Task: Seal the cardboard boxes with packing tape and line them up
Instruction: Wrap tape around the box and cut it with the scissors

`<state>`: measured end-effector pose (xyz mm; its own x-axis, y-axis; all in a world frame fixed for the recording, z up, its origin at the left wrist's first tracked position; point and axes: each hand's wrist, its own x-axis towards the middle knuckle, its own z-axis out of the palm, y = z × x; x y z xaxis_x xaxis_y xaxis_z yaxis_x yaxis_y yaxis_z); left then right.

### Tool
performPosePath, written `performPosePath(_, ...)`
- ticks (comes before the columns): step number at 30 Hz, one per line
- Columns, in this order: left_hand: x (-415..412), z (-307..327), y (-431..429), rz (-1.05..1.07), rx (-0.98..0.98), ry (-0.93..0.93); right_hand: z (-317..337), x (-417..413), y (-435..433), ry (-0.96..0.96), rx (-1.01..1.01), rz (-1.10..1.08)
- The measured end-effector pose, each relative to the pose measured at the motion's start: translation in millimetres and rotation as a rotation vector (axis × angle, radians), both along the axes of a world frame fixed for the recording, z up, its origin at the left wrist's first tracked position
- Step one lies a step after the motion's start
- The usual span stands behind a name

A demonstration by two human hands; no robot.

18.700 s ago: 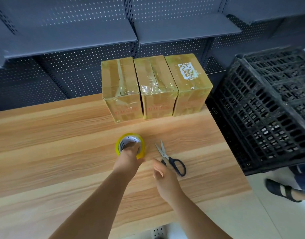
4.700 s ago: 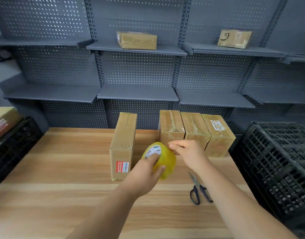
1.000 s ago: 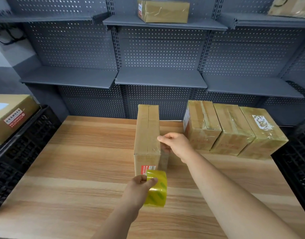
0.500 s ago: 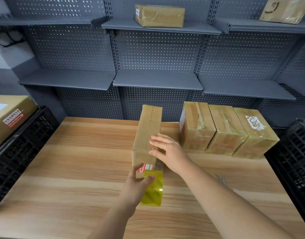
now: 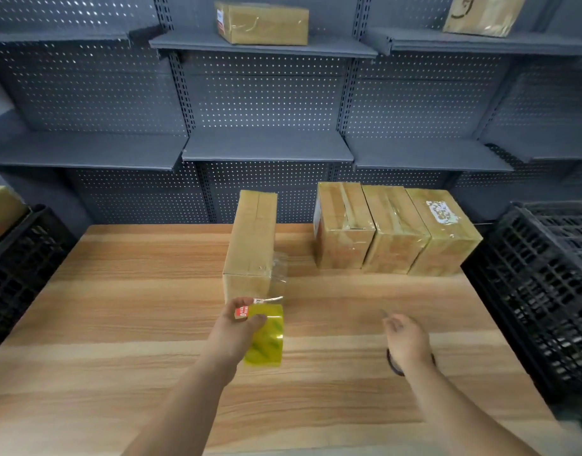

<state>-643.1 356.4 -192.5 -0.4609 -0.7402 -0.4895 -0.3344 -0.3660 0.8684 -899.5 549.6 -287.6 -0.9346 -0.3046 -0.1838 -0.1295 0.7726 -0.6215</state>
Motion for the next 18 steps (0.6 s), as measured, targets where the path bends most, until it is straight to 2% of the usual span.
performPosePath(2,-2.4,-5.4,2.0,0.020,-0.002,-0.011,-32.1,-10.5,40.1,0.100,0.156,-0.032)
performPosePath(5,-4.8,-7.9,7.2,0.043,-0.019,-0.028,-56.6,-19.5,69.9,0.183,0.291,0.034)
performPosePath(7,-5.4,-9.7,8.1,0.047,-0.033,-0.037,-62.8,-21.6,71.8,0.144,0.418,0.091)
performPosePath(12,-5.2,-5.2,10.7,0.004,-0.041,-0.058,-77.8,-37.3,67.9,0.078,0.582,0.138)
performPosePath(18,-1.9,0.2,11.6,-0.020,-0.046,-0.075,-69.9,-37.0,43.9,0.011,0.551,0.099)
